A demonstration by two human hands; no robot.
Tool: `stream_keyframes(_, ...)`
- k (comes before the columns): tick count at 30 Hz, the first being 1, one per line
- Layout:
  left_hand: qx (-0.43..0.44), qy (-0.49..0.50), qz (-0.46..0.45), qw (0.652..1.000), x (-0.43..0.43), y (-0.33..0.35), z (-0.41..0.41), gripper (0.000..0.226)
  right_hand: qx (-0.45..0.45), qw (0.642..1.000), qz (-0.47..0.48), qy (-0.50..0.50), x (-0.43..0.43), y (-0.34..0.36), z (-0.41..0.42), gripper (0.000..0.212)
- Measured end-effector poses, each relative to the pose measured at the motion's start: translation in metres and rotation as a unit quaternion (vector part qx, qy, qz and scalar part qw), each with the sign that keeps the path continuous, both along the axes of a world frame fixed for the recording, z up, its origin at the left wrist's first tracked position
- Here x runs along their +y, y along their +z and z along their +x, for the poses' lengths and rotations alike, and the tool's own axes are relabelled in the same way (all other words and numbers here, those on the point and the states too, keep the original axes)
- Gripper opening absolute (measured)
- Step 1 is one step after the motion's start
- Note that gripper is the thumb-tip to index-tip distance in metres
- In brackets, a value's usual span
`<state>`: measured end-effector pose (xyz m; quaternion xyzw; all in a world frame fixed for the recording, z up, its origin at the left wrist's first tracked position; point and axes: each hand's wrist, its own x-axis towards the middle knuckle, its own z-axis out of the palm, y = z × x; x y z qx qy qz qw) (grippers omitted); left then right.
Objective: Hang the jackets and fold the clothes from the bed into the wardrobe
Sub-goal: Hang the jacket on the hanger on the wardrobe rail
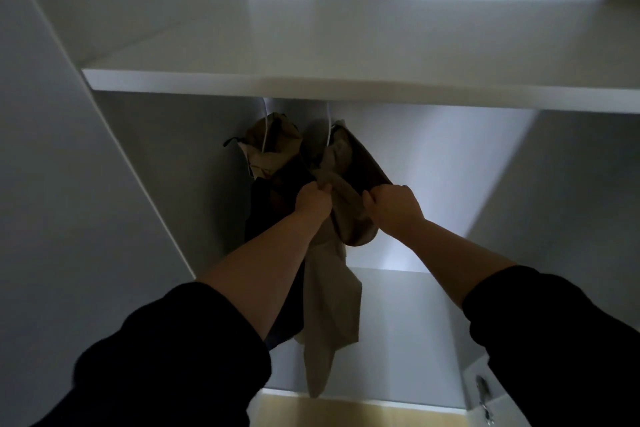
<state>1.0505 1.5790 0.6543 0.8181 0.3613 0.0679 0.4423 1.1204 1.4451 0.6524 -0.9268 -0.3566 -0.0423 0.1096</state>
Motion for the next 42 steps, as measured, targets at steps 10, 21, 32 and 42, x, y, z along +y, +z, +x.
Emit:
stream_keyframes(10,-0.085,-0.025,0.288,0.953,-0.009,-0.028,-0.041,0.048,-0.011,0.993,0.108,-0.038,-0.021,-0.024,-0.042,0.022)
stream_keyframes(21,-0.137,-0.262,0.426,0.855,-0.105,-0.026,-0.062,0.068,-0.045,0.977,0.100,-0.183,-0.135,-0.013,-0.093,0.036)
stream_keyframes(32,-0.258,-0.471,0.394,0.746,-0.361,0.005,-0.149,0.076,-0.091,0.903,0.081,-0.412,-0.386,0.020,-0.260,0.053)
stream_keyframes(42,-0.315,-0.649,0.314,0.617,-0.615,-0.015,-0.368,0.073,-0.099,0.785,0.038,-0.611,-0.612,0.004,-0.544,0.052)
